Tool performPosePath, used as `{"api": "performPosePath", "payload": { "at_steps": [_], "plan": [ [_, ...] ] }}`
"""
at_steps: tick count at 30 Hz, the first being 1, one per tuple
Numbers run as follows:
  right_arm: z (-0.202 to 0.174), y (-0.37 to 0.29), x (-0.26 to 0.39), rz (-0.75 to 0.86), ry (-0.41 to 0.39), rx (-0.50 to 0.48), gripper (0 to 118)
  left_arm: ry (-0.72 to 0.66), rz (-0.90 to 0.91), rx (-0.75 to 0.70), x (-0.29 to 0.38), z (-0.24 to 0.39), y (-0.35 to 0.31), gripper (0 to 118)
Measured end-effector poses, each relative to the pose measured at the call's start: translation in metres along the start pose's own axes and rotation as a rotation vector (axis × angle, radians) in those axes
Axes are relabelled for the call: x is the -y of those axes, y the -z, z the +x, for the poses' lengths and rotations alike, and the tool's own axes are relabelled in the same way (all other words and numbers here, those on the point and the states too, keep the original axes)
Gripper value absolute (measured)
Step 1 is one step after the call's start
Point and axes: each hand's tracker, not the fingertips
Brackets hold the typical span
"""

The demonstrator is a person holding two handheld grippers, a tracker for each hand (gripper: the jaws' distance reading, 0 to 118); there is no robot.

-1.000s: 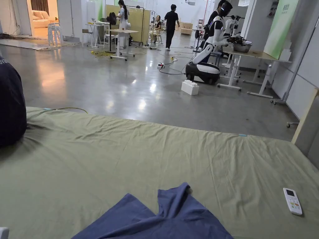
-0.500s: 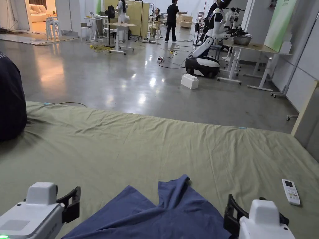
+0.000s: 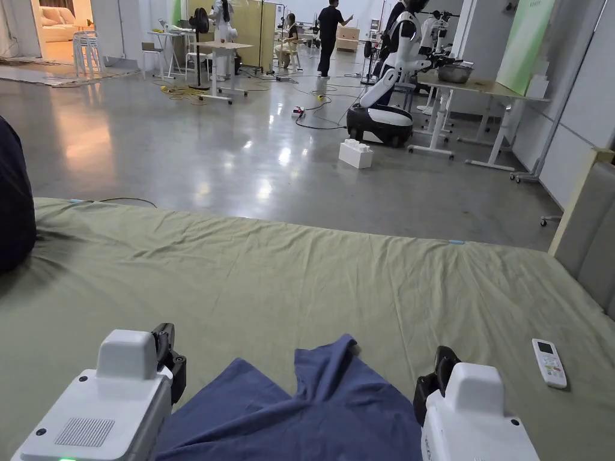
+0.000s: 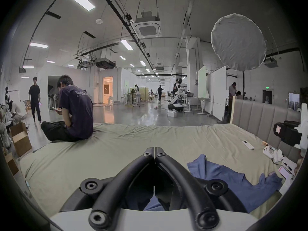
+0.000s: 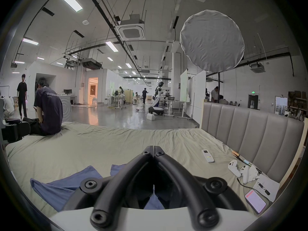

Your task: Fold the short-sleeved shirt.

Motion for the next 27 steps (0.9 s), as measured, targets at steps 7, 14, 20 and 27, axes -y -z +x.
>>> {"api": "performPosePath", "payload": {
  "at_steps": [7, 14, 20, 27],
  "plan": [
    [-0.002, 0.004, 0.009, -0.007, -0.039, -0.020, 0, -0.011, -0.081, 0.006, 0.004, -0.030, 0.006, 0],
    [-0.007, 0.019, 0.023, -0.057, -0.081, -0.043, 0, -0.001, -0.296, -0.048, 0.027, -0.113, 0.013, 0],
    [-0.019, 0.033, 0.036, -0.118, -0.098, -0.069, 0, -0.158, -0.613, -0.095, 0.073, -0.180, 0.037, 31],
    [-0.034, 0.043, 0.050, -0.173, -0.118, -0.102, 0, -0.216, -0.792, -0.149, 0.121, -0.204, 0.053, 75]
  ]
}}
